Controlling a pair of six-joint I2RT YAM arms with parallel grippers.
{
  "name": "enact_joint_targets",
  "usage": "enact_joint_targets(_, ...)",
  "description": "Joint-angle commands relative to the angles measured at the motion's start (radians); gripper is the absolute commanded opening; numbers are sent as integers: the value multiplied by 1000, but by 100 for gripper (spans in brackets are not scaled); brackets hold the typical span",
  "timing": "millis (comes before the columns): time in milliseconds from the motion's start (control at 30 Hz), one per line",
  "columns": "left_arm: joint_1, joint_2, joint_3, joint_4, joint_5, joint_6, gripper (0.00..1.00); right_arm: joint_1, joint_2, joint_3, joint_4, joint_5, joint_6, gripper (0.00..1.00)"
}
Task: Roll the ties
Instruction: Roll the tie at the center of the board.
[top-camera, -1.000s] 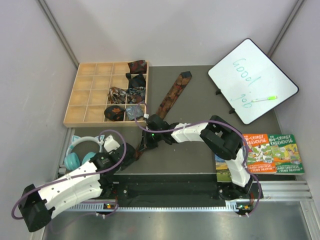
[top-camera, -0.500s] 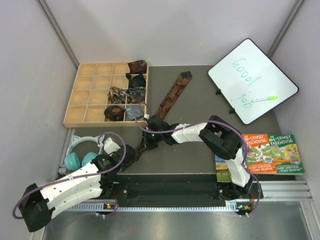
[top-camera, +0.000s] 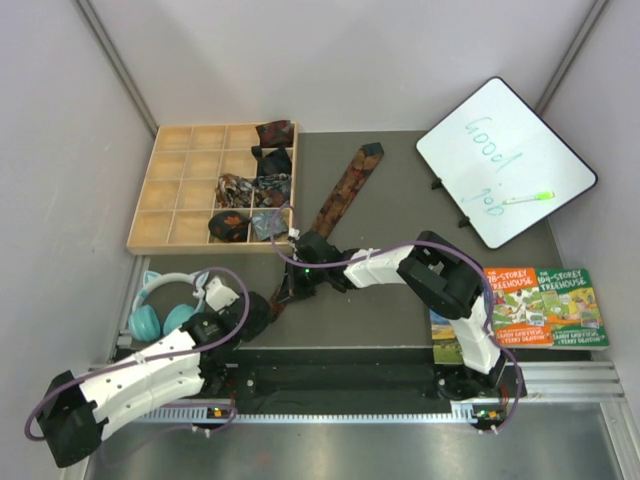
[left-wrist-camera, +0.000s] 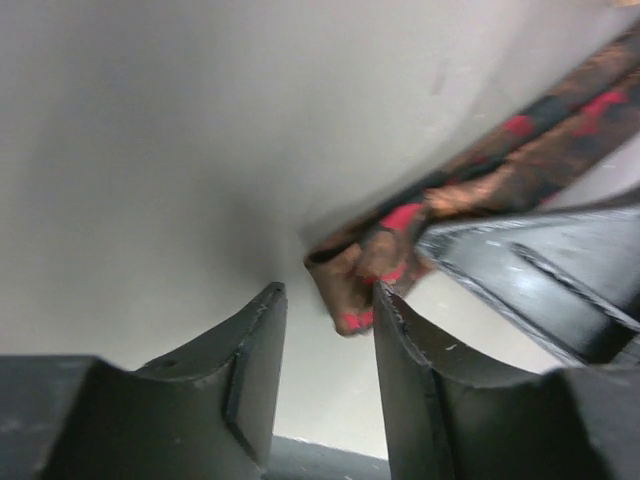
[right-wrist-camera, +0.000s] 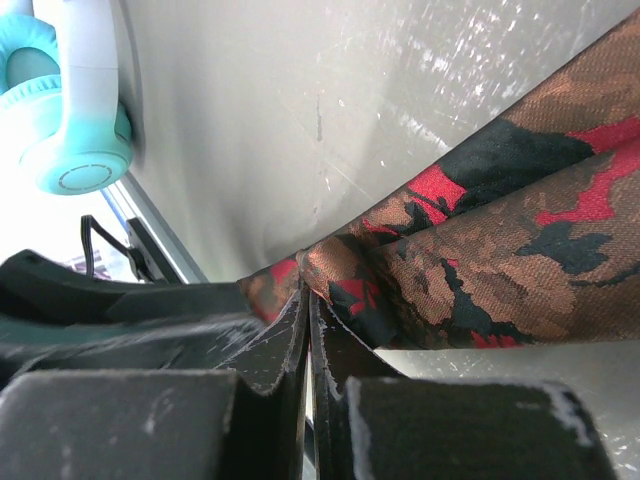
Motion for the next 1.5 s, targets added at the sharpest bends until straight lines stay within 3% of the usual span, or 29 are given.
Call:
enact_joint_targets(0, 0, 50, -43, 128, -20, 20, 44, -2, 29, -34, -16, 20, -9, 0)
enact_joint_targets(300, 0, 127, -54, 191, 13, 20, 42, -3, 28, -74, 12, 18, 4, 0)
enact_joint_targets(400, 2, 126, -57, 190, 11, 11, 35, -3, 25, -82, 20, 26, 7, 0)
enact_joint_targets(533, 0, 130, -48, 185, 22, 9, 14, -3, -6, -112, 38, 48, 12, 0)
enact_joint_targets(567, 0, 135, -39, 179, 28, 12, 1, -3, -11, -112, 35, 49, 12, 0)
enact_joint_targets(733, 2, 184, 22, 124, 68, 47, 0, -20, -41, -105, 14, 49, 3, 1)
enact_joint_targets(800, 2, 190, 56, 87, 104, 66, 0, -43, -78, -103, -6, 51, -14, 10)
enact_joint_targets(900, 2, 167, 94, -2, 140, 81, 0, -83, -158, -111, -66, 81, -52, 33)
enact_joint_targets(1000, 2, 111, 111, -65, 166, 93, 0, -115, -250, -129, -135, 115, -88, 43)
enact_joint_targets(1267, 0, 93, 211, -272, 266, 193, 0, -174, -483, -238, -319, 303, -166, 55)
enact_joint_targets(1467, -1, 94, 292, -410, 263, 209, 1, -174, -674, -361, -428, 464, -201, 61)
